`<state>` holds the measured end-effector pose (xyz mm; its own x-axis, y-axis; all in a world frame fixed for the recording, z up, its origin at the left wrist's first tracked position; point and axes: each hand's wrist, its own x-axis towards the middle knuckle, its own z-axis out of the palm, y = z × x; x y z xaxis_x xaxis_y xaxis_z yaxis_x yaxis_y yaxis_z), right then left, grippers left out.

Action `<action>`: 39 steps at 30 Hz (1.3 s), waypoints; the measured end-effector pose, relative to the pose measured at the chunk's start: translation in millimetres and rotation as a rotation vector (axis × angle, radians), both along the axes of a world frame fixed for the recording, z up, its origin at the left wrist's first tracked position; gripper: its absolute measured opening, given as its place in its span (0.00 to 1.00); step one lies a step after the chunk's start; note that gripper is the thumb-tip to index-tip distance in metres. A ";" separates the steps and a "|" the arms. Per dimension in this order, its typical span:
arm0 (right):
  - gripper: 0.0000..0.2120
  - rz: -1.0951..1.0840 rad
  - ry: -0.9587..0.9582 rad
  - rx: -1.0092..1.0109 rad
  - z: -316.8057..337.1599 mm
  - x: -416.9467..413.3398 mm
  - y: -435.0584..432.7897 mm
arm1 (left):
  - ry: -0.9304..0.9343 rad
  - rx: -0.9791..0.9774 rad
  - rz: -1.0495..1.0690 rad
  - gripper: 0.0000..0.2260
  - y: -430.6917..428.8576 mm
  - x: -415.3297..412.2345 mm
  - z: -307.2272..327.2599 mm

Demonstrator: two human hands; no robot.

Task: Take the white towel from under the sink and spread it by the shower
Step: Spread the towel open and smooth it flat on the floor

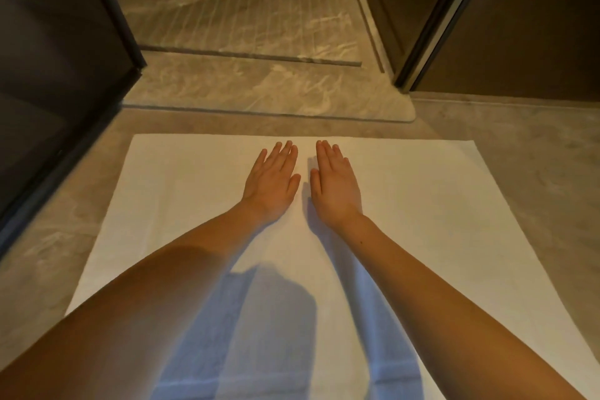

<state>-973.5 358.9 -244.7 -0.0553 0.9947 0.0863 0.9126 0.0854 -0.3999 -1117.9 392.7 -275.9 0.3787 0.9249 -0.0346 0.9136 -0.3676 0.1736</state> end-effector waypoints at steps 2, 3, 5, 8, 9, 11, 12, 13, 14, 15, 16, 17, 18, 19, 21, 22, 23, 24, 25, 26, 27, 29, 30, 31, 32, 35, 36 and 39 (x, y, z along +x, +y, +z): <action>0.25 0.007 0.030 -0.009 -5.8 -3.7 13.9 | 0.020 -0.028 0.014 0.26 1.5 -0.1 -14.5; 0.24 0.011 0.055 -0.014 -8.8 -7.6 20.6 | 0.014 -0.021 0.017 0.26 1.3 -0.9 -20.2; 0.24 0.022 0.132 -0.022 -14.7 -19.7 33.8 | 0.008 0.001 -0.005 0.28 2.5 -2.8 -26.2; 0.24 0.064 0.185 -0.044 -25.8 -37.9 49.4 | -0.025 -0.004 -0.007 0.29 5.2 -2.2 -28.9; 0.24 0.078 0.183 -0.060 -30.2 -41.6 53.4 | -0.027 -0.010 0.002 0.30 6.1 -2.2 -28.7; 0.24 0.094 0.181 -0.111 -37.6 -41.7 58.9 | 0.003 -0.001 0.003 0.30 5.2 -1.6 -28.4; 0.24 0.110 0.173 -0.129 -40.8 -37.4 59.8 | 0.007 0.010 -0.009 0.30 4.4 -1.3 -27.9; 0.24 0.139 0.146 -0.134 -43.7 -31.2 59.6 | -0.006 0.023 -0.018 0.30 3.1 -1.3 -27.8; 0.25 0.176 0.096 -0.128 -46.2 -23.2 59.3 | -0.025 0.040 -0.024 0.30 2.9 -1.5 -28.0; 0.25 0.207 0.033 -0.124 -48.7 -13.0 59.8 | -0.046 0.057 -0.025 0.29 2.9 -1.4 -28.8; 0.25 0.222 -0.031 -0.119 -50.6 -2.9 60.4 | -0.068 0.072 -0.023 0.28 2.8 -2.3 -30.0; 0.26 0.219 -0.086 -0.111 -52.0 6.6 60.8 | -0.087 0.086 -0.025 0.27 2.5 -3.7 -31.0; 0.26 0.205 -0.124 -0.102 -53.4 16.1 61.5 | -0.099 0.093 -0.028 0.27 2.5 -4.3 -32.1; 0.26 0.186 -0.146 -0.093 -54.5 25.1 62.5 | -0.105 0.098 -0.032 0.27 3.2 -4.6 -33.4; 0.26 0.137 -0.156 -0.092 -55.8 43.0 63.2 | -0.108 0.109 -0.037 0.26 3.7 -5.2 -35.1; 0.26 0.111 -0.162 -0.092 -56.4 53.0 63.3 | -0.107 0.111 -0.038 0.26 3.8 -5.2 -34.8; 0.26 0.086 -0.172 -0.090 -56.7 64.2 63.2 | -0.106 0.112 -0.040 0.26 3.7 -5.1 -34.3; 0.26 0.059 -0.181 -0.085 -56.8 77.4 62.8 | -0.108 0.110 -0.042 0.26 3.6 -5.0 -33.9; 0.27 0.030 -0.185 -0.081 -56.4 92.7 62.3 | -0.113 0.107 -0.043 0.26 3.5 -5.4 -33.7; 0.27 -0.005 -0.188 -0.082 -56.5 110.1 61.2 | -0.117 0.103 -0.044 0.26 3.3 -5.9 -33.7; 0.28 -0.046 -0.187 -0.089 -56.2 128.3 58.9 | -0.116 0.099 -0.046 0.26 2.7 -6.0 -33.6; 0.28 -0.121 -0.185 -0.096 -54.7 162.2 53.9 | -0.106 0.103 -0.046 0.26 2.6 -5.4 -33.6; 0.27 -0.146 -0.192 -0.105 -53.1 174.5 52.4 | -0.105 0.103 -0.045 0.26 3.2 -5.2 -33.6; 0.26 -0.168 -0.199 -0.124 -50.0 181.2 51.9 | -0.105 0.099 -0.042 0.26 3.5 -5.2 -33.5; 0.25 -0.190 -0.200 -0.142 -46.3 180.7 53.0 | -0.101 0.094 -0.037 0.26 3.3 -5.7 -33.4; 0.25 -0.226 -0.087 -0.065 -28.3 131.9 53.4 | -0.101 0.094 -0.031 0.26 3.0 -5.5 -32.8; 0.25 -0.200 -0.007 -0.020 -23.0 99.7 48.1 | -0.099 0.095 -0.028 0.26 3.0 -5.0 -32.4; 0.26 -0.166 0.483 0.000 -15.2 -9.9 11.6 | -0.038 0.079 -0.012 0.27 5.0 -3.2 -32.1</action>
<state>-983.4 370.5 -259.9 0.1501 0.9867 0.0630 0.6250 -0.0453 -0.7793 -1121.2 397.8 -308.0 0.3891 0.9197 0.0530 0.9025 -0.3921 0.1782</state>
